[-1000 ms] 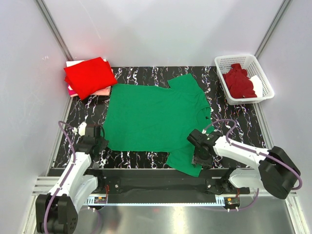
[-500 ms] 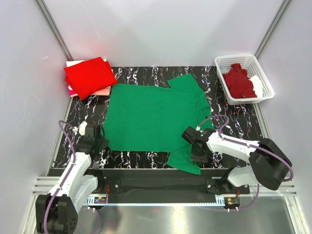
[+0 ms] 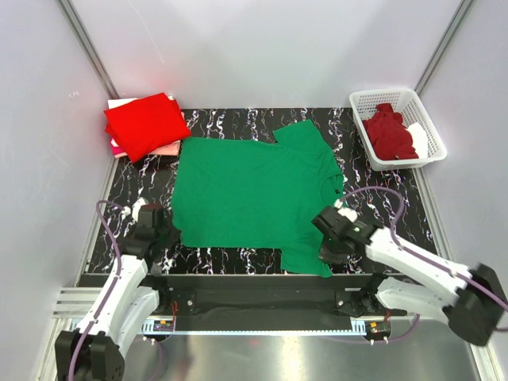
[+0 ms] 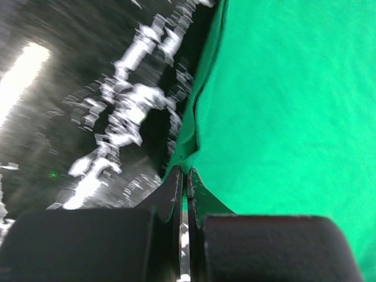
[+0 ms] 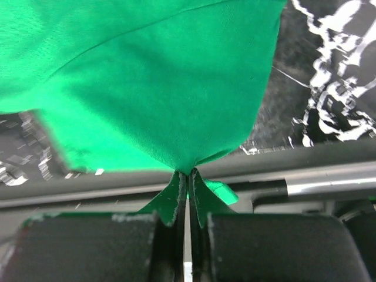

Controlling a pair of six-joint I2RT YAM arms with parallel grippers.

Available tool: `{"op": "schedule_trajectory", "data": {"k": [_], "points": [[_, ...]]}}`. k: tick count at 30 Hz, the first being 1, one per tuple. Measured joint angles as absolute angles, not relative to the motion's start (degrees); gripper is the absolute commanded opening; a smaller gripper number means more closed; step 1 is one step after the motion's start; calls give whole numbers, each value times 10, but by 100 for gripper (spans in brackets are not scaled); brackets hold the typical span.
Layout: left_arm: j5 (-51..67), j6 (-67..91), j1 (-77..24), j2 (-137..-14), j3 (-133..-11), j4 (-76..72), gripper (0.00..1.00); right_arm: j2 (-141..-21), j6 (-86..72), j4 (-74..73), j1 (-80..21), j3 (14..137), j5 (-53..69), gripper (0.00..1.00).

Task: Fold and stack the t-shirts
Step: Fold the tshirt

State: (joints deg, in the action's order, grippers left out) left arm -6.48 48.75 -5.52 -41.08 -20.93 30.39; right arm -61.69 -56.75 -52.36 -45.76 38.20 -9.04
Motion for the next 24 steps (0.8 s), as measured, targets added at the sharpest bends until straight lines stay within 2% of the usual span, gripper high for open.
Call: {"op": "schedule_trajectory", "data": {"k": [5,11,17,21,24], "points": [[-34,503,-93,-406,-209,315,0,-484,-606,-585,-458,384,-99,0],[-19,526,-144,-395,-235,384,0,-429,-639,-653,-458,407,-105,0],[-19,505,-149,-412,-352,455,0,-450,-635,-674,-458,451,-131,0],[-20,472,-149,-485,-425,464,0,-517,-602,-664,-448,522,-150,0],[-20,451,-146,-535,-446,469,0,-575,-558,-626,-399,555,-139,0]]}}
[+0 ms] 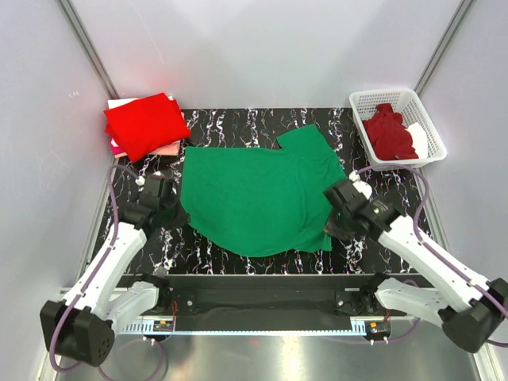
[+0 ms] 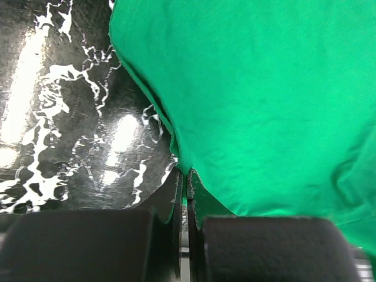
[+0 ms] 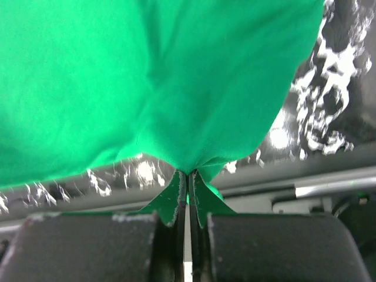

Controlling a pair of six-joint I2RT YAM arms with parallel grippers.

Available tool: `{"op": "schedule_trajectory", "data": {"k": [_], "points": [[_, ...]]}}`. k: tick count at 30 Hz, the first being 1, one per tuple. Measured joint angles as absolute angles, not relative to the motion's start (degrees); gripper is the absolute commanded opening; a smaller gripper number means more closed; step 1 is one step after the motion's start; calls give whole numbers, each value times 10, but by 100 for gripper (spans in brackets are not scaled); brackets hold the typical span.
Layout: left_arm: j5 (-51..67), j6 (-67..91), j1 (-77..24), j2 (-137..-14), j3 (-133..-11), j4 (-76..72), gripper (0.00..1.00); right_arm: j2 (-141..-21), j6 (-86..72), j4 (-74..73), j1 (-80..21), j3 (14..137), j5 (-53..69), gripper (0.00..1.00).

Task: Fold and stack the t-shirts
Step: Fold the tshirt

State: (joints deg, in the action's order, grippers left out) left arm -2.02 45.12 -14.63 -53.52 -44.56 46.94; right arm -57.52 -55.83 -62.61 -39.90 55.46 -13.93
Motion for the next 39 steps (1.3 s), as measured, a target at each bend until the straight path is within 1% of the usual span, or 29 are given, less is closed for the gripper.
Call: {"op": "schedule_trajectory", "data": {"k": [3,6,11,17,28,39], "points": [[-17,432,-128,-564,-462,478,0,-618,-509,-591,-317,560,-108,0],[-15,412,-96,-587,-489,483,0,-664,-469,-579,-275,579,-93,0],[-14,380,-63,-637,-535,479,0,-738,-418,-560,-250,642,-76,0],[0,354,-48,-706,-548,462,0,-803,-383,-546,-216,689,-65,0],[7,328,-23,-790,-559,435,0,-885,-341,-534,-161,734,-64,0],[7,312,-17,-852,-579,422,0,-957,-319,-525,-145,782,-64,0]]}}
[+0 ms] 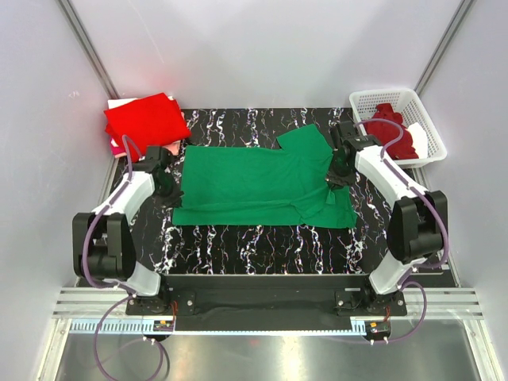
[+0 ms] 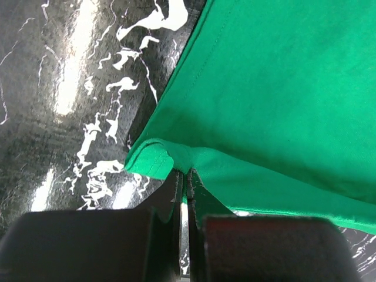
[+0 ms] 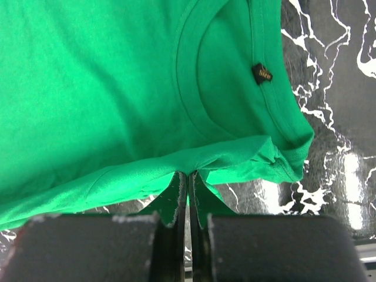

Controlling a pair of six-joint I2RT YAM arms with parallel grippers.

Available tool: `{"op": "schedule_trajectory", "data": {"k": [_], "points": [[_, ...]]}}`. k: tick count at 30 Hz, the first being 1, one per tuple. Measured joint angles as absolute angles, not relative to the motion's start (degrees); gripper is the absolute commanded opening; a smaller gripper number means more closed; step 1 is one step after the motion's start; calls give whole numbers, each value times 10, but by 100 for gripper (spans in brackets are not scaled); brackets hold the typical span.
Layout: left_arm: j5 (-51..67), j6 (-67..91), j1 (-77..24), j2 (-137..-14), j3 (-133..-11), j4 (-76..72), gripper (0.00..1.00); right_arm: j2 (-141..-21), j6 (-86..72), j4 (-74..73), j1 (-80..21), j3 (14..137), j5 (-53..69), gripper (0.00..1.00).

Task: Fold and stack the t-shirts
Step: Fold the tshirt

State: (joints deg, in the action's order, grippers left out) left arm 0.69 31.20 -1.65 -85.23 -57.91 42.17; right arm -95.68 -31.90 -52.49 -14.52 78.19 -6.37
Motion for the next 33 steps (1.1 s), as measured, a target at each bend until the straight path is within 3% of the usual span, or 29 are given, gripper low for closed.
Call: {"op": "schedule_trajectory", "data": {"k": [8,11,12,15,16,19,25,33], "points": [[7,305,-14,-923,-603,411,0,-1023,-316,-520,-131,817,-64,0],[6,304,-14,-947,-623,411,0,-1051,-315,-520,-125,840,-64,5],[4,303,-14,-955,-632,411,2,-1061,-315,-519,-123,848,-64,15],[2,297,-14,-982,-662,414,23,-1089,-312,-522,-119,878,-68,53],[1,295,-14,-992,-675,415,43,-1099,-311,-523,-117,891,-71,72],[1,291,-14,-1002,-693,416,67,-1123,-303,-526,-112,929,-83,86],[-1,291,-13,-917,-691,444,78,-1060,-300,-498,-98,889,-83,90],[4,333,-13,-658,-515,416,80,-719,-360,-418,-92,592,-35,84]]}}
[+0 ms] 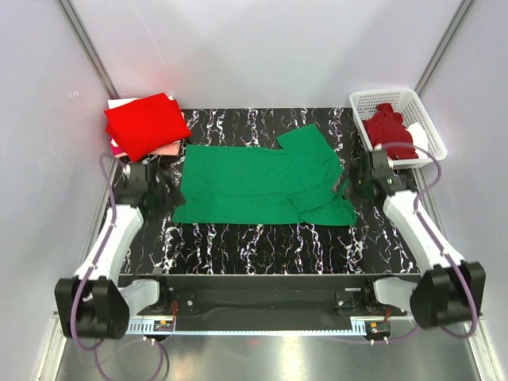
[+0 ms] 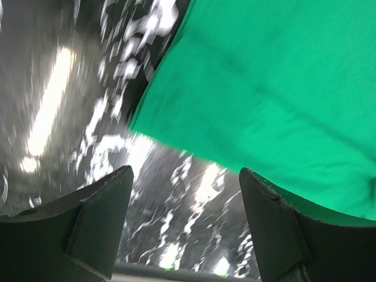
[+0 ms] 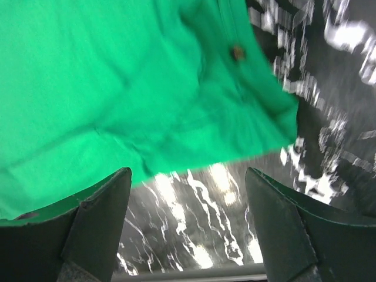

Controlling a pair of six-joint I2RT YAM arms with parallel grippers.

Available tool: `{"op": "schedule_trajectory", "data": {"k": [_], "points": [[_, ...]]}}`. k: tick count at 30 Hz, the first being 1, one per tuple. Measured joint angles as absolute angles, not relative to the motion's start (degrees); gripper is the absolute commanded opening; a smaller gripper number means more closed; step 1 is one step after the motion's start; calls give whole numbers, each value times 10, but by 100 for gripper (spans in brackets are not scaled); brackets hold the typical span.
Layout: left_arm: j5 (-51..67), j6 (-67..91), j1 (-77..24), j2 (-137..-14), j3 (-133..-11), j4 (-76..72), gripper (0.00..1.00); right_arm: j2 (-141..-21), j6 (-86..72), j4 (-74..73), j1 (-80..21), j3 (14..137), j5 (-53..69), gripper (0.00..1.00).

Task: Fold and stack the t-shirts
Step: Fold the tshirt

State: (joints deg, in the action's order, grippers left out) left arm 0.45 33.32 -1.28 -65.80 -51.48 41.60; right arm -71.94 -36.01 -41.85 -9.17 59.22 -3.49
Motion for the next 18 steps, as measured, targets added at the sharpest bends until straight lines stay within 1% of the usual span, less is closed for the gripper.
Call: {"op": "schedule_trajectory", "data": {"k": [3,6,12,18], "points": [[8,357,-13,-612,-422,397,83,-668,-377,-380,-84,492,-3,83],[12,378,-13,-586,-351,380,83,-660,-391,-372,-73,426,10,81],[14,414,-13,-564,-294,325,83,-667,-405,-336,-34,387,22,77],[12,435,-13,-563,-265,267,84,-740,-403,-289,13,377,34,72]]}}
